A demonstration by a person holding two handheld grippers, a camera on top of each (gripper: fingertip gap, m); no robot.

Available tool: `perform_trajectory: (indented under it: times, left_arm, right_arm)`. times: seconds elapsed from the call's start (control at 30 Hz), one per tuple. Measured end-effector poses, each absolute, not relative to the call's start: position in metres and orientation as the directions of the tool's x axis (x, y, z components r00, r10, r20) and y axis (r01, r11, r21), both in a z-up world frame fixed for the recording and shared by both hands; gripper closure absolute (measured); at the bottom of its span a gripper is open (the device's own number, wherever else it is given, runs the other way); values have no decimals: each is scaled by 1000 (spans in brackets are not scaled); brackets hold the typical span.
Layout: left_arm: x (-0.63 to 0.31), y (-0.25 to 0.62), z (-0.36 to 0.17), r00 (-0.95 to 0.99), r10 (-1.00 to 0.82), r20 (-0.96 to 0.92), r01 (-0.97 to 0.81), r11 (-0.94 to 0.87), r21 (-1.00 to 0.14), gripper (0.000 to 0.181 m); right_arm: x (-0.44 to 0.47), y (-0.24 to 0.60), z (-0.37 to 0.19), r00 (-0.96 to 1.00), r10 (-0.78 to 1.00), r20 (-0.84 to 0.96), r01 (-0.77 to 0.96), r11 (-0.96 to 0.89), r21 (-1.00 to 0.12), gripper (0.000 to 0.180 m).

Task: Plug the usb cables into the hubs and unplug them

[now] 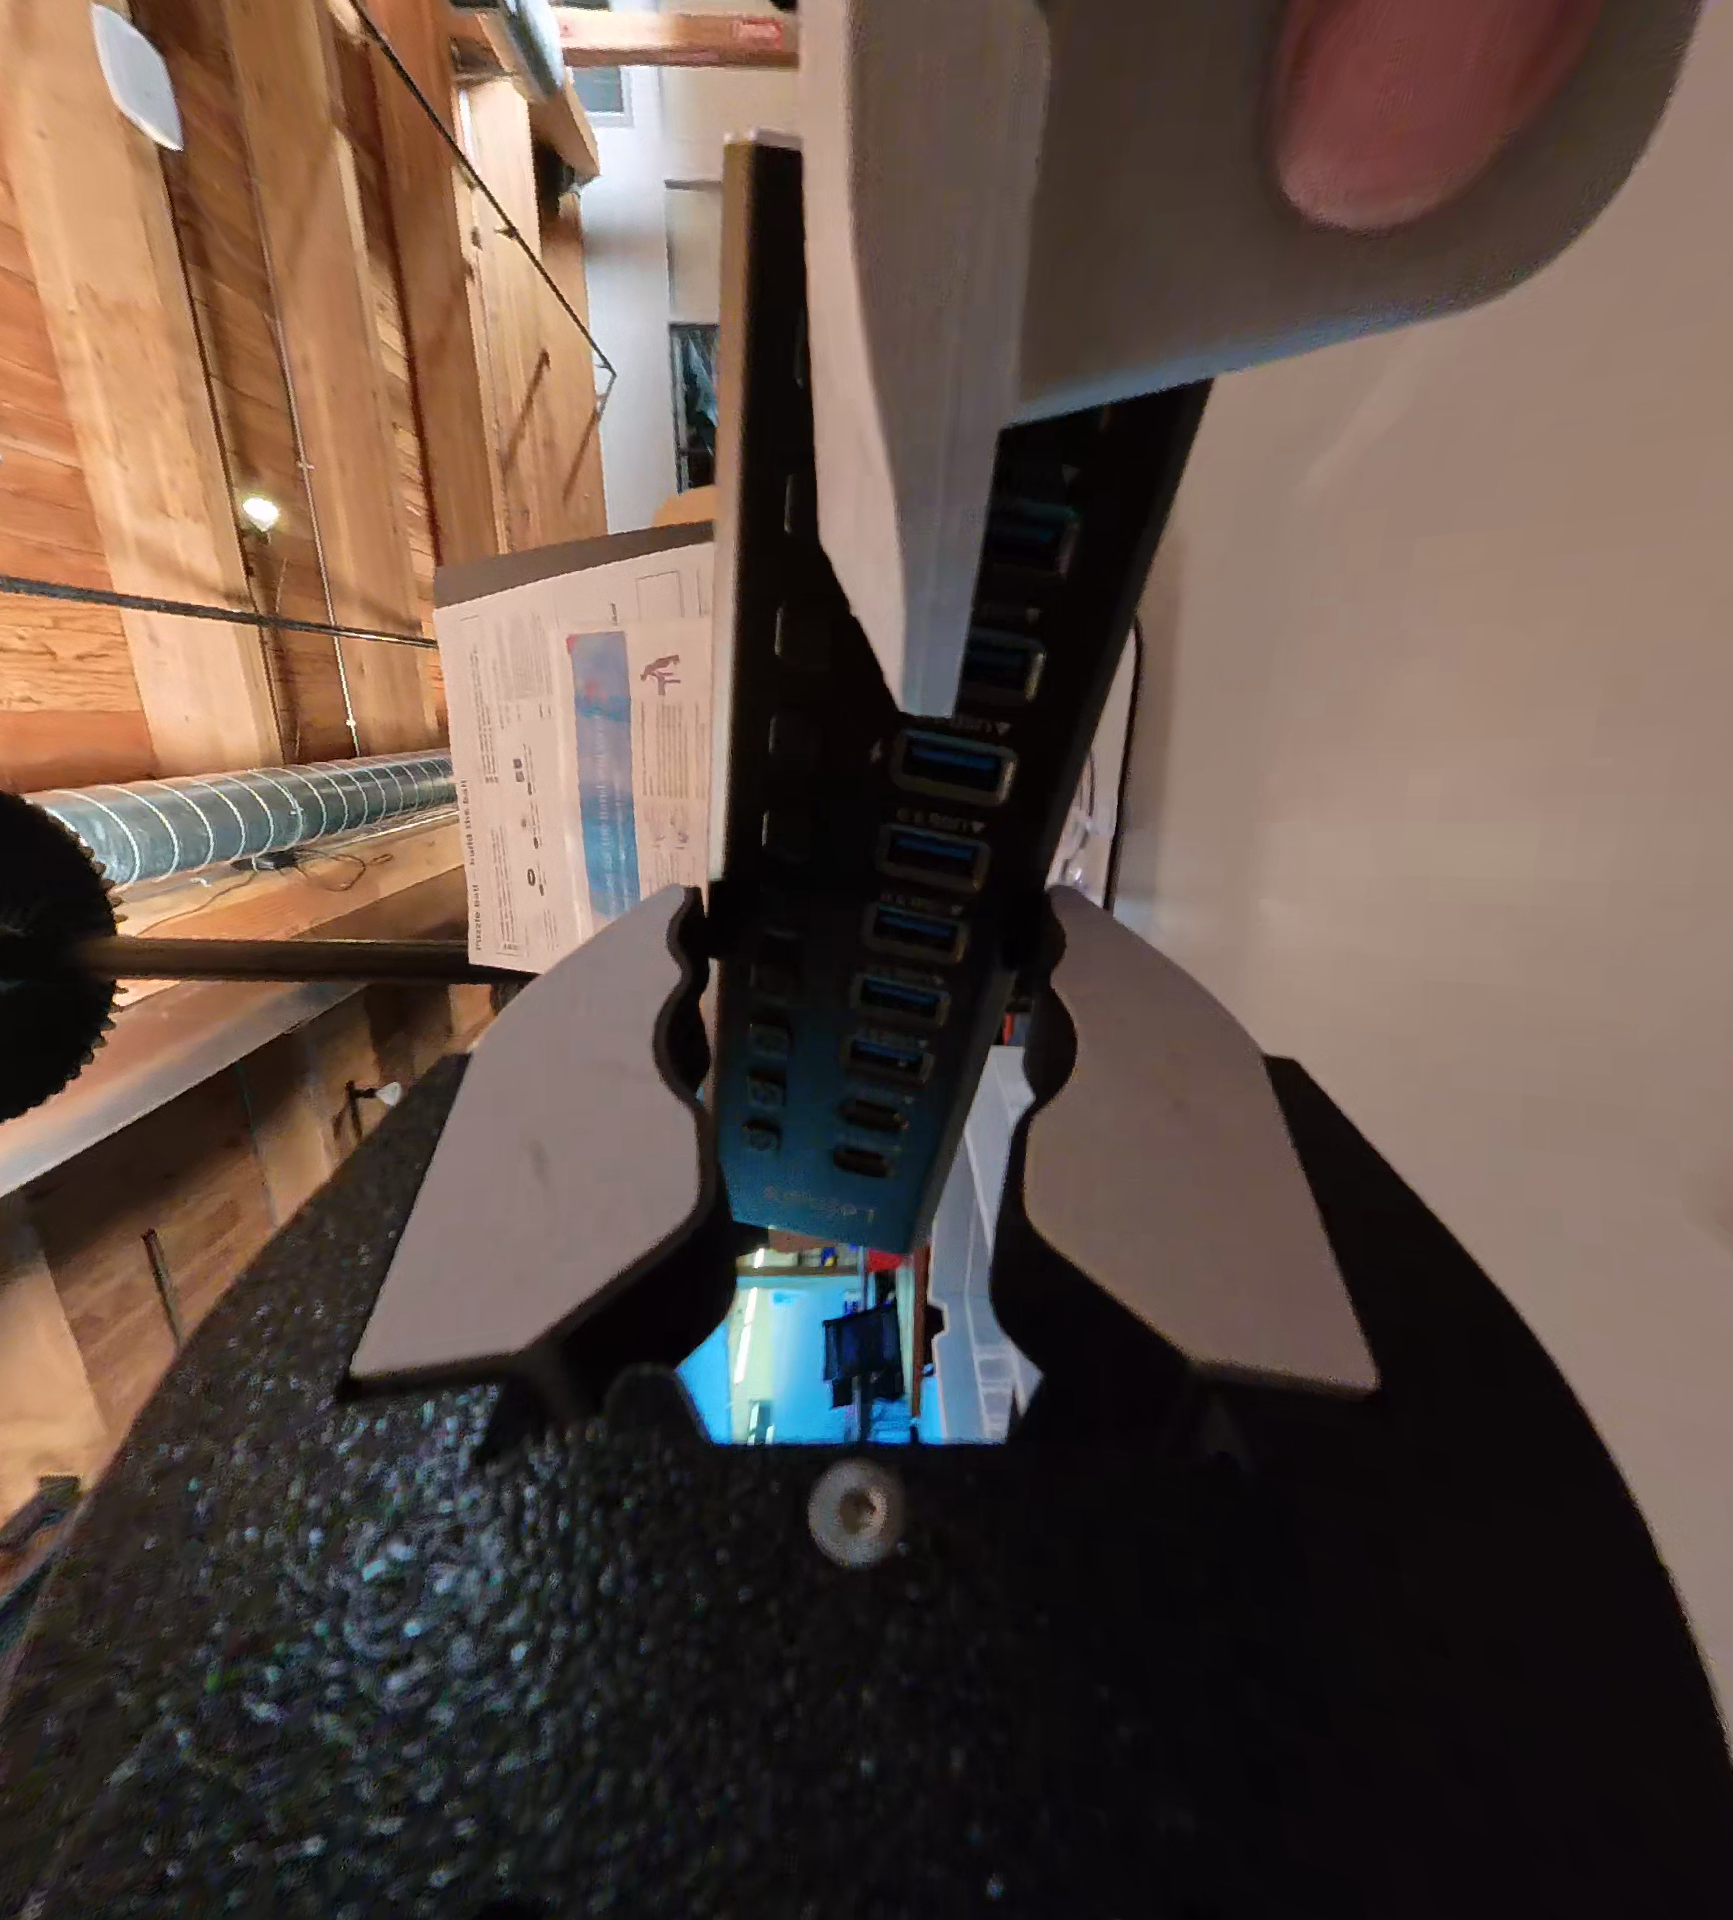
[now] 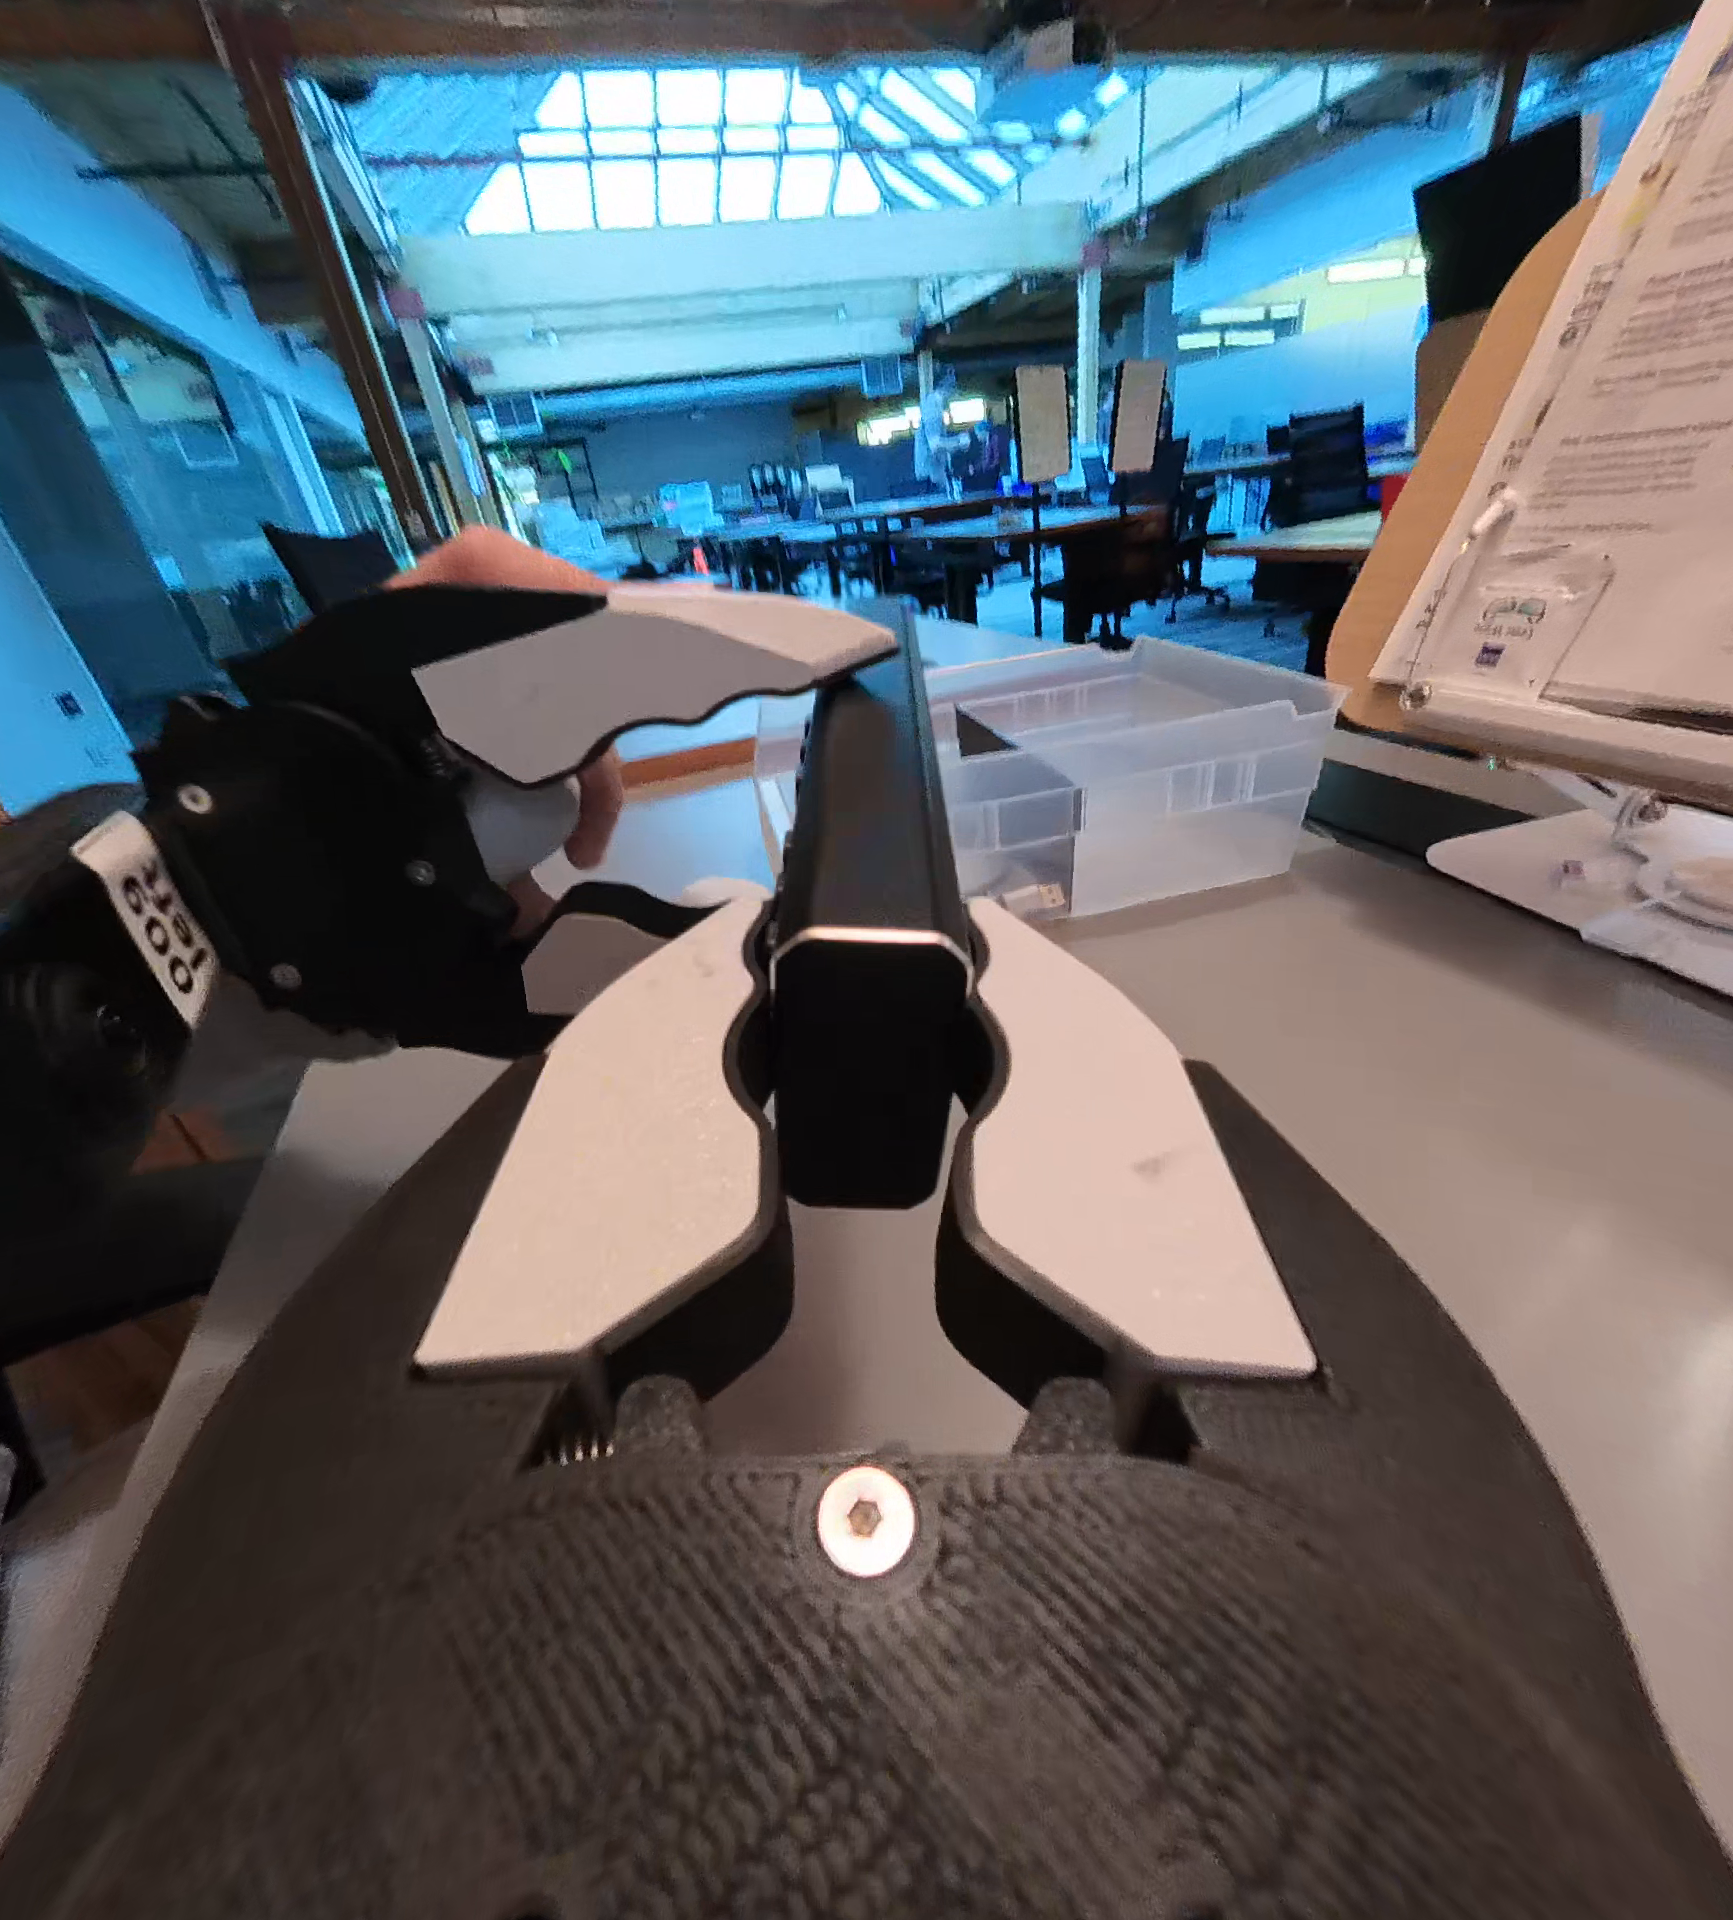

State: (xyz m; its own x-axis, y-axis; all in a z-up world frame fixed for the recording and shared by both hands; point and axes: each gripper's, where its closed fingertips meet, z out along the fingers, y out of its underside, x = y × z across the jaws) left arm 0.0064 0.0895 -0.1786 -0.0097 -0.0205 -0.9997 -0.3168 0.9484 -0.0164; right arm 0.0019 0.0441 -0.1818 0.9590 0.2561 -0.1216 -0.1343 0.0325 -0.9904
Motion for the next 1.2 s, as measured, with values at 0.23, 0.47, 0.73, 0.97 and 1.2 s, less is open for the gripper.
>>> perform_trajectory:
  times: [0.23,0.47,0.73,0.97,1.2]
  left_arm:
    - [3,82,-165,113,-286,-951,-261,915,-307,91]
    - [-22,64,-216,24,-902,430,0,-431,-903,85]
    - [4,47,-212,-402,115,908,-154,-986,57,79]
    - [19,67,-222,-353,219,909,-95,-976,199,108]
    - [17,80,-200,-430,23,903,-12,-1000,20,110]
  right_arm:
    - [6,31,-157,951,276,-136,-180,139,-974,148]
    - [16,23,-147,988,139,65,46,131,-990,148]
    - [-10,37,-162,968,162,191,182,67,-981,148]
    - [-18,40,-165,943,134,305,295,91,-951,148]
    - [-20,37,-168,919,148,364,354,90,-931,149]
